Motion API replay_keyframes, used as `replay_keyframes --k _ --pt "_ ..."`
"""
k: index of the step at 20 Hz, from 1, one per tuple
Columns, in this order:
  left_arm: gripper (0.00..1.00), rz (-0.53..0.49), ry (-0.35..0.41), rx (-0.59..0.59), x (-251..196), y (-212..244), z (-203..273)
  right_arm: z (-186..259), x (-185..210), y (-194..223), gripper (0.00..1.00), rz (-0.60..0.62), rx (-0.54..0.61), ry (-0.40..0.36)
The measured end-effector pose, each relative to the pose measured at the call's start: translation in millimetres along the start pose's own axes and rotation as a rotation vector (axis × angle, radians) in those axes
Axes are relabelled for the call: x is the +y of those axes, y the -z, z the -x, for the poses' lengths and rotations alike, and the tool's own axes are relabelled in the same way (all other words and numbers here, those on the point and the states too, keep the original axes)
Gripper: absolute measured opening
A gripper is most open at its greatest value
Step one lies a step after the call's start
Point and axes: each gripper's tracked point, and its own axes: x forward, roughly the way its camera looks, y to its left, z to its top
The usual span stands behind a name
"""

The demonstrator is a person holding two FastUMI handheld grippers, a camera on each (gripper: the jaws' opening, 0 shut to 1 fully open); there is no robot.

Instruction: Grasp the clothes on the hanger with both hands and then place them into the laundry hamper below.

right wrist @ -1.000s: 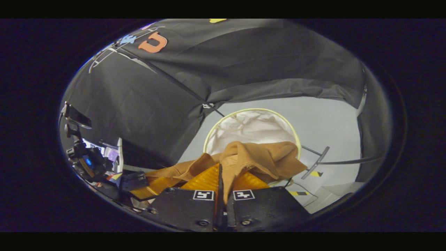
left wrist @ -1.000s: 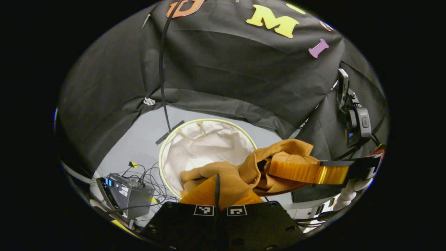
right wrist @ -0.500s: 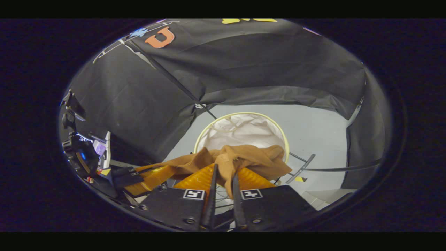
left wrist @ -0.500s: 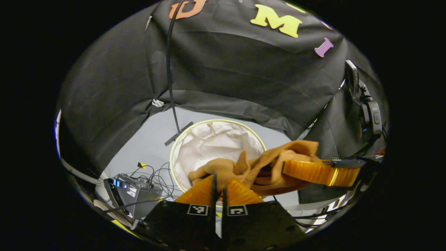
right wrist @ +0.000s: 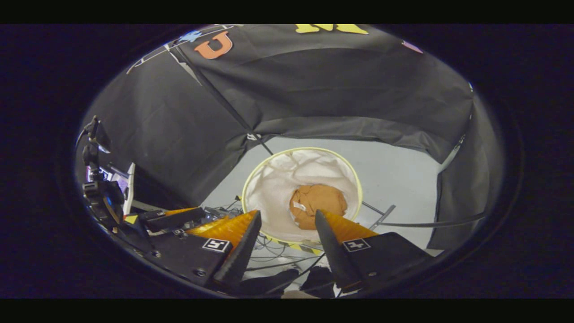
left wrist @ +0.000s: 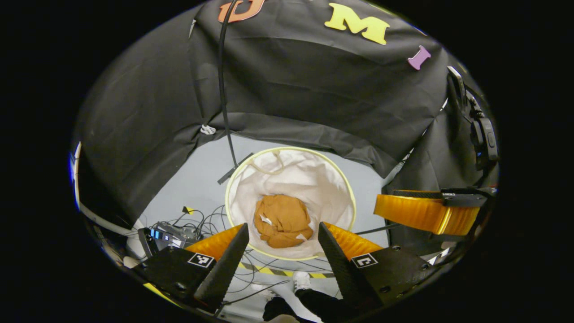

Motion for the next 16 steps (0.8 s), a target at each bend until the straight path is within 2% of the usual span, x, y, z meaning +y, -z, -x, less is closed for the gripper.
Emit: replay_keyframes --k 1,2,3,4,5,6,7,9,10,13,16 --pt "1.0 0.0 -0.001 0.002 0.1 1.4 0.4 -0.6 -0.4 1.3 0.77 -0.014 0.006 0.003" --pt "1.0 -0.002 -0.006 0.003 0.9 1.3 0.9 -1.2 -2.5 0.6 0.8 -0.019 0.005 0.01" --pt "0.95 -0.003 -0.011 0.004 3.6 3.7 0.4 -1.3 -3.6 2.1 0.8 -0.018 0.005 0.011" --pt "1.0 -0.004 -0.013 0.002 4.0 3.7 0.7 -1.1 -4.5 2.7 0.8 -0.016 0.008 0.014" --pt "0.95 -0.004 -0.013 -0.001 3.5 2.3 1.7 -0.6 -5.9 3.5 0.8 -0.011 0.008 0.017" --pt "1.0 -0.003 -0.015 -0.001 3.7 1.5 2.5 -0.5 -6.0 1.4 0.77 -0.006 0.005 0.021" --pt "0.95 -0.004 -0.018 -0.004 4.4 1.6 2.9 0.0 -7.8 1.9 0.77 -0.002 0.003 0.023" --pt "0.95 -0.007 -0.017 -0.013 4.9 -1.7 7.0 0.9 -10.5 -0.1 0.77 0.002 -0.008 0.031" --pt "0.95 -0.009 -0.016 -0.02 5.4 -4.7 9.9 3.7 -11.7 -2.4 0.8 0.008 -0.018 0.039" --pt "0.95 -0.021 -0.023 -0.048 11.9 -18.0 25.0 16.1 -15.1 -13.7 0.78 0.04 -0.068 0.09" --pt "0.95 -0.061 -0.039 -0.112 22.5 -41.2 47.3 34.9 -1.6 -27.6 0.78 0.065 -0.142 0.126"
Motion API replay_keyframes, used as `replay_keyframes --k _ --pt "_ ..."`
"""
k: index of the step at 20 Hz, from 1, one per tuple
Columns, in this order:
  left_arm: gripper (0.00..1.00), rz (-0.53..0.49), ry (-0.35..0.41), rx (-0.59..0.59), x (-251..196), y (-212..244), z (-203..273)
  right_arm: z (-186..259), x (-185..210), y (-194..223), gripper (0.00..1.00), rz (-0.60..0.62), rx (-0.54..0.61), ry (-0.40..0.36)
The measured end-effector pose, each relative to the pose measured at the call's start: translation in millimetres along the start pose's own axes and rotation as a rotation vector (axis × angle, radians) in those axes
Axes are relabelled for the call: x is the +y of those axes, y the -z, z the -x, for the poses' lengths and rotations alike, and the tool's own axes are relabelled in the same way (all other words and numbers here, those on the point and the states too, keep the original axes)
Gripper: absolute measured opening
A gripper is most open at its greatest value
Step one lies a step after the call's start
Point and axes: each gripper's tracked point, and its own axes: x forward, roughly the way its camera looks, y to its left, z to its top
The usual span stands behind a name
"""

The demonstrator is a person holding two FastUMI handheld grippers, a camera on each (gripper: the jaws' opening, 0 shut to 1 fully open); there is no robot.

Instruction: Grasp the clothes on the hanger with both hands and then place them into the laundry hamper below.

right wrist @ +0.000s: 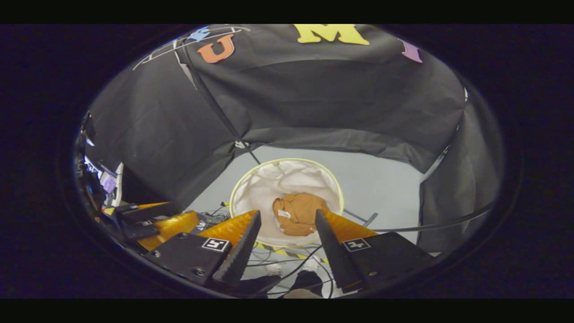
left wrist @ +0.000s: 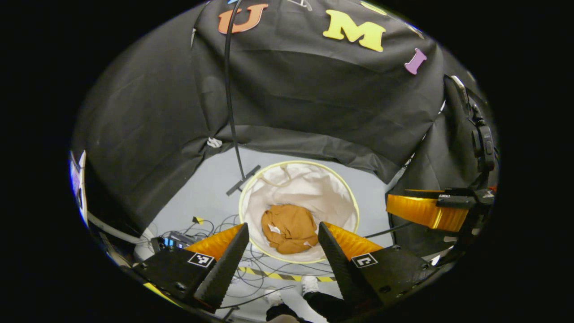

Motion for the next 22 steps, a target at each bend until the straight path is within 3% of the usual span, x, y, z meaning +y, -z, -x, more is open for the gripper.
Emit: replay_keyframes --k 7,14,17,22 --pt "0.95 -0.137 0.003 -0.226 31.3 -64.4 74.0 83.1 41.1 -45.4 0.78 0.038 -0.216 0.042" --pt "0.98 -0.152 0.012 -0.5 61.7 -139.5 199.1 237.0 88.7 -108.8 0.79 0.097 -0.55 0.099" --pt "1.0 -0.174 -0.027 -0.616 81.8 -162.4 251.6 294.7 113.1 -131.7 1.0 0.105 -0.68 0.105" --pt "0.98 -0.176 -0.046 -0.77 88.0 -192.1 321.1 408.9 132.5 -140.7 1.0 0.061 -0.846 0.085"
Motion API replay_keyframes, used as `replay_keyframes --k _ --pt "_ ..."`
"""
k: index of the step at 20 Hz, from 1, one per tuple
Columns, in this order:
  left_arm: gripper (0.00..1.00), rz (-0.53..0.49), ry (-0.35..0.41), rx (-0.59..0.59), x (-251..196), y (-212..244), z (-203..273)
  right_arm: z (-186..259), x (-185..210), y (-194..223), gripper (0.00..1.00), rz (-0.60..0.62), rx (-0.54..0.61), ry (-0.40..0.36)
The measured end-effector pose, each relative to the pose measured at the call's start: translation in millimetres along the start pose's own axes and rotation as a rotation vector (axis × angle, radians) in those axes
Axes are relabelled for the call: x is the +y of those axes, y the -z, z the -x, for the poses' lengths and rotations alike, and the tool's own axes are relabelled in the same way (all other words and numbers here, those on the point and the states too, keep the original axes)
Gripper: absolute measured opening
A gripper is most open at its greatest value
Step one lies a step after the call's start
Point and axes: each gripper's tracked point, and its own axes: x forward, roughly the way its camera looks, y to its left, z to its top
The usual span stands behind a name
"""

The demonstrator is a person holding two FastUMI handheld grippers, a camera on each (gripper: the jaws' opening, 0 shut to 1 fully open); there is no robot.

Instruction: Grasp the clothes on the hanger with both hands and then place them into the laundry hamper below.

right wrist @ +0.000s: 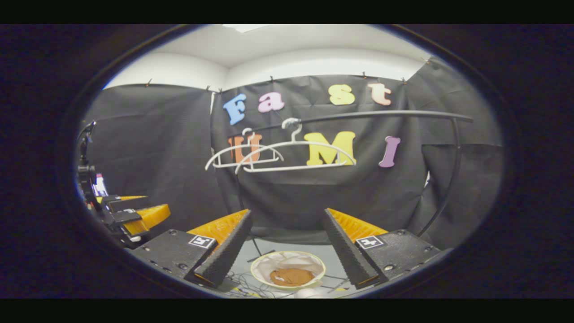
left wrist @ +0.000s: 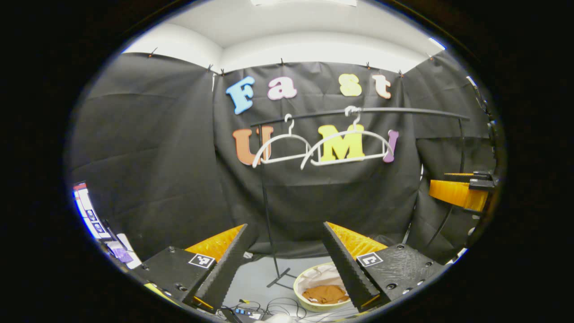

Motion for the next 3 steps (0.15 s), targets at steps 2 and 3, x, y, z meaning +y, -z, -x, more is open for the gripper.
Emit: replay_keyframes --k 2,3 --pt "1.0 -0.018 -0.026 -0.039 8.8 -18.2 12.0 25.6 -10.4 -18.4 0.96 0.019 -0.066 0.055" --pt "1.0 -0.014 -0.024 -0.047 7.6 -24.0 16.8 36.8 -8.8 -23.8 0.99 0.014 -0.081 0.062"
